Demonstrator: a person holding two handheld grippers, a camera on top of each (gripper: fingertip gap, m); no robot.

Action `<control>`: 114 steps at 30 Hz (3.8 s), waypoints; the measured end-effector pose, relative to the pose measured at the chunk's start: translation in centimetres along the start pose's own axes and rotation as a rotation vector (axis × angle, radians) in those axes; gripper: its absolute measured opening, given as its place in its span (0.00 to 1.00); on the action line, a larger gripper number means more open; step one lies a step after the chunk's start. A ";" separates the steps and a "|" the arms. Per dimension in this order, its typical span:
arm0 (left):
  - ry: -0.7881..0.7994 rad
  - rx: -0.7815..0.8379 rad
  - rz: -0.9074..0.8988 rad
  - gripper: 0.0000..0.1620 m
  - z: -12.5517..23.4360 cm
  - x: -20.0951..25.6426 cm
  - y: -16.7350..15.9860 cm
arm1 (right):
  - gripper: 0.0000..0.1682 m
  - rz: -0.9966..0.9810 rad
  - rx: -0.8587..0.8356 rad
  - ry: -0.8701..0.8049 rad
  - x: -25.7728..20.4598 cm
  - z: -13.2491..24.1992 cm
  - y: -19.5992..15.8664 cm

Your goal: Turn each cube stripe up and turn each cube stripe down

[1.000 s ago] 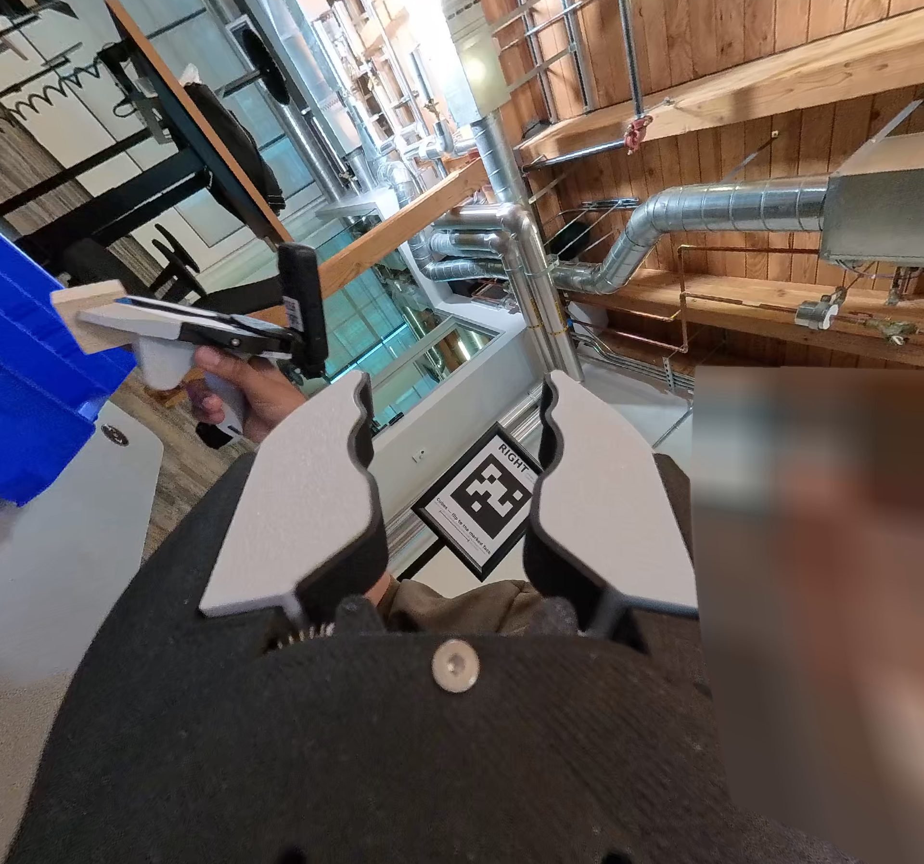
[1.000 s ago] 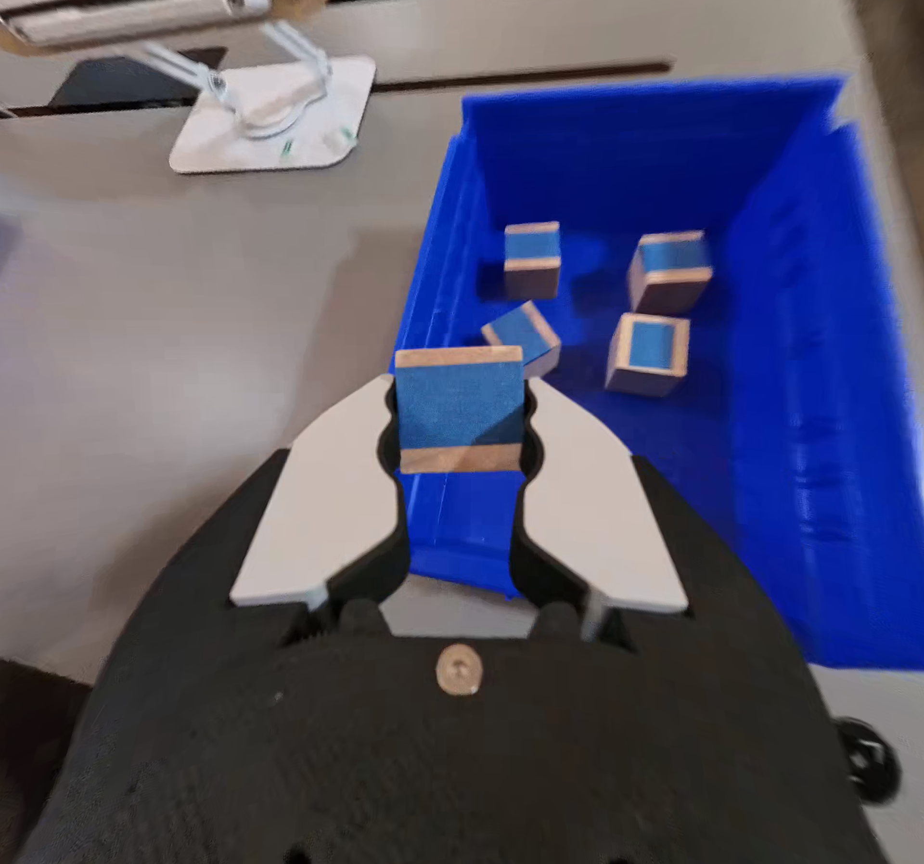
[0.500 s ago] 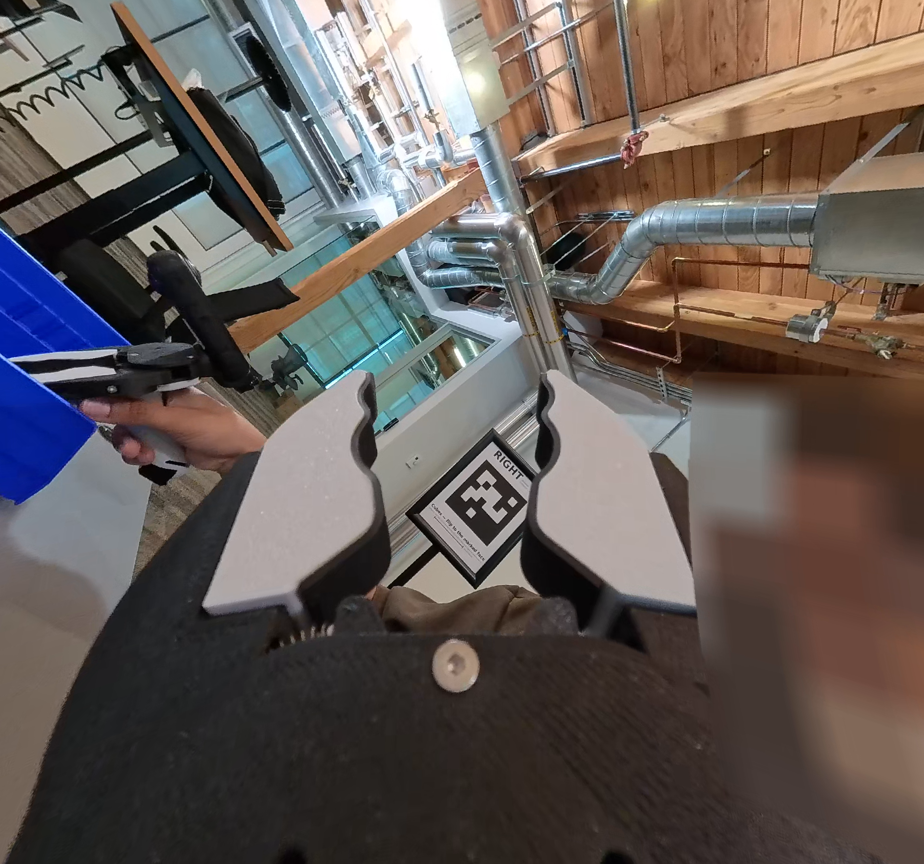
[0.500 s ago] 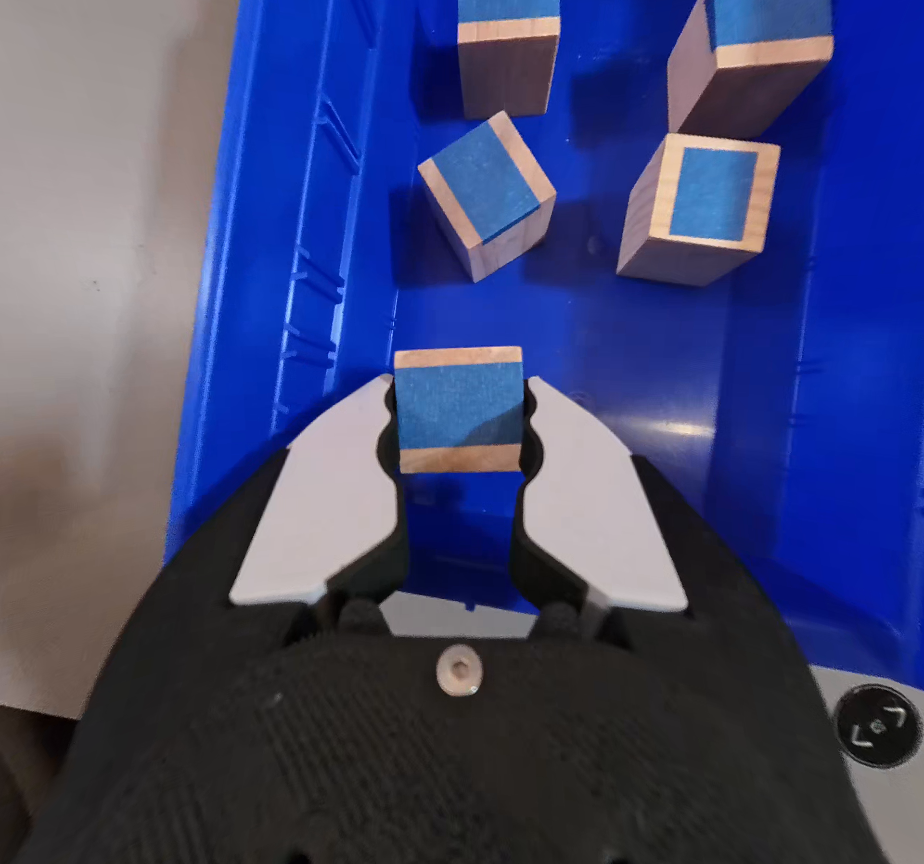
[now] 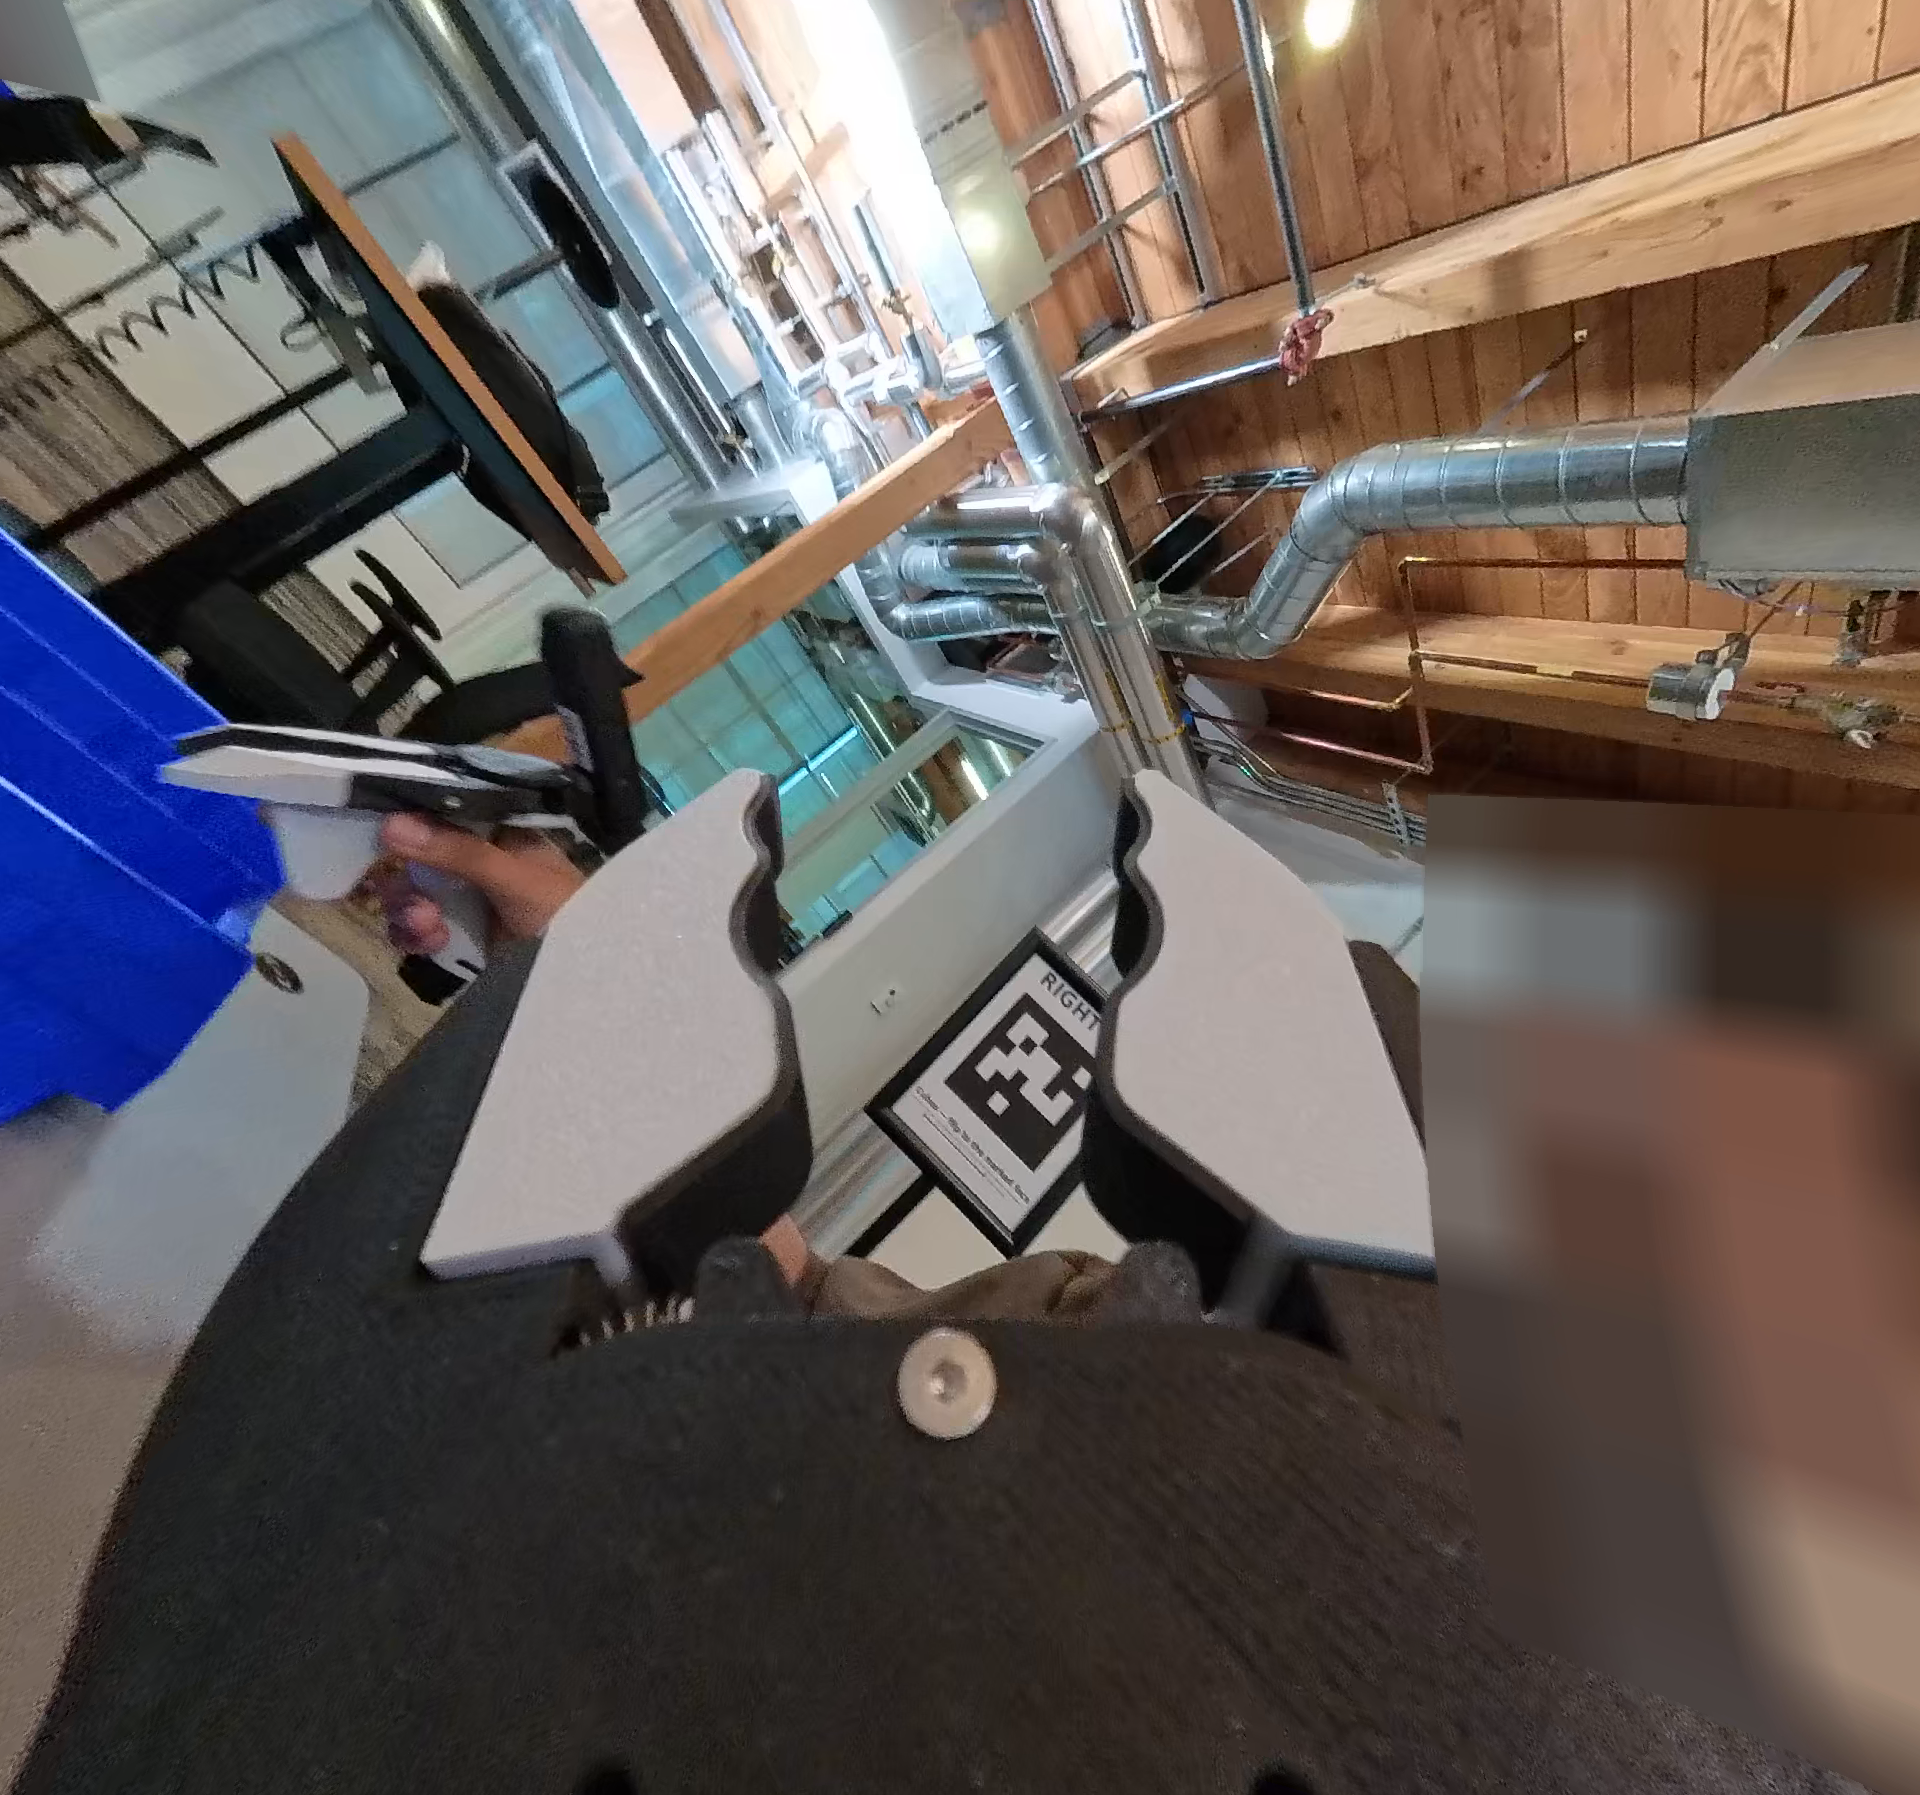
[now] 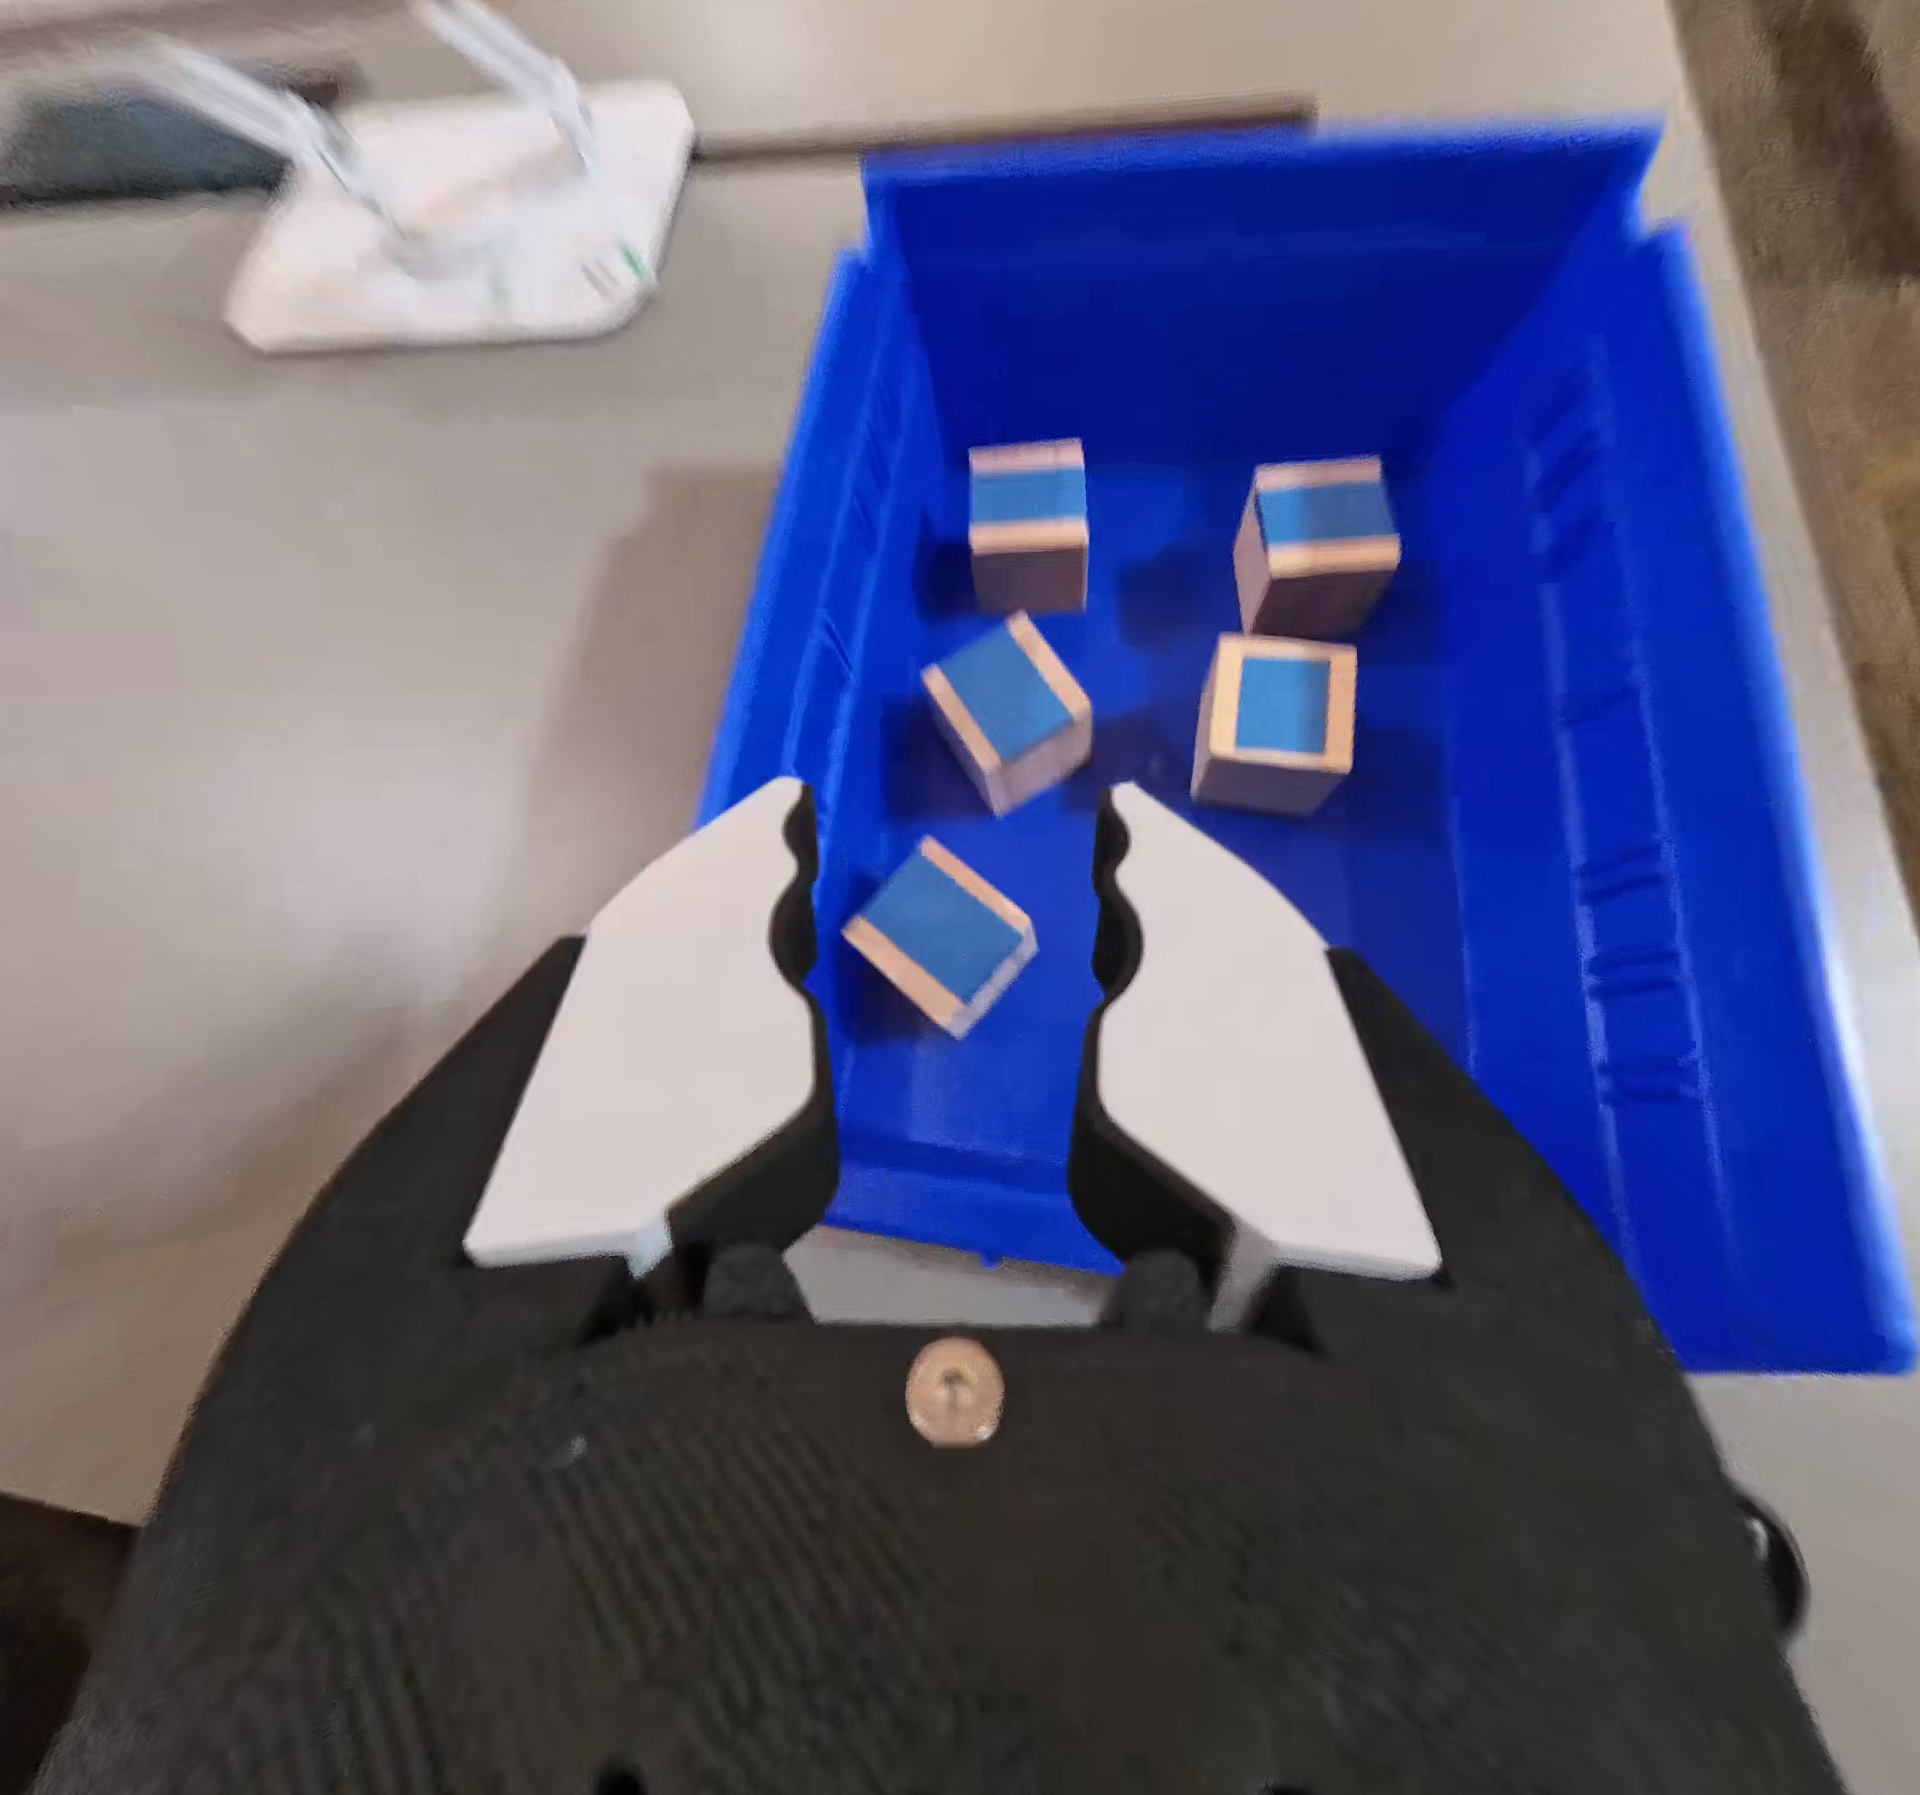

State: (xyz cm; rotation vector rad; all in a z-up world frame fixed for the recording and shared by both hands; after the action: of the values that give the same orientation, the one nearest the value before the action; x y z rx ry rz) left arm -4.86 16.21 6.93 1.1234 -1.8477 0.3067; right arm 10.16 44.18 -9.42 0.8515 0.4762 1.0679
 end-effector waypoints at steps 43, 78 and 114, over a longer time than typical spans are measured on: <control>2.070 0.726 -0.395 0.30 54.4 -0.5 21.5 | 0.28 0.244 0.423 -0.009 -10.4 13.3 8.4; -0.063 0.064 0.141 0.29 -1.8 0.3 -2.0 | 0.34 0.810 1.199 0.101 -29.1 15.0 12.6; 0.014 0.022 0.072 0.48 -2.5 -0.3 -2.8 | 0.27 0.002 0.174 -0.251 5.5 -0.9 -1.8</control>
State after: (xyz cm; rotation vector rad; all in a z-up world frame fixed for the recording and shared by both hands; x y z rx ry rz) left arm -1.15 16.33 7.40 1.0686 -1.8795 0.3754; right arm 12.86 49.11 -11.11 1.1239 0.3597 0.9150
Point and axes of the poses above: each gripper's, where its closed fingertips meet, z back along the fingers, y out of its top, x = y × z across the jaws, the point moved 1 cm from there along z, back along the fingers, and after that the axes turned 13 degrees about z, right-handed, at the moved point
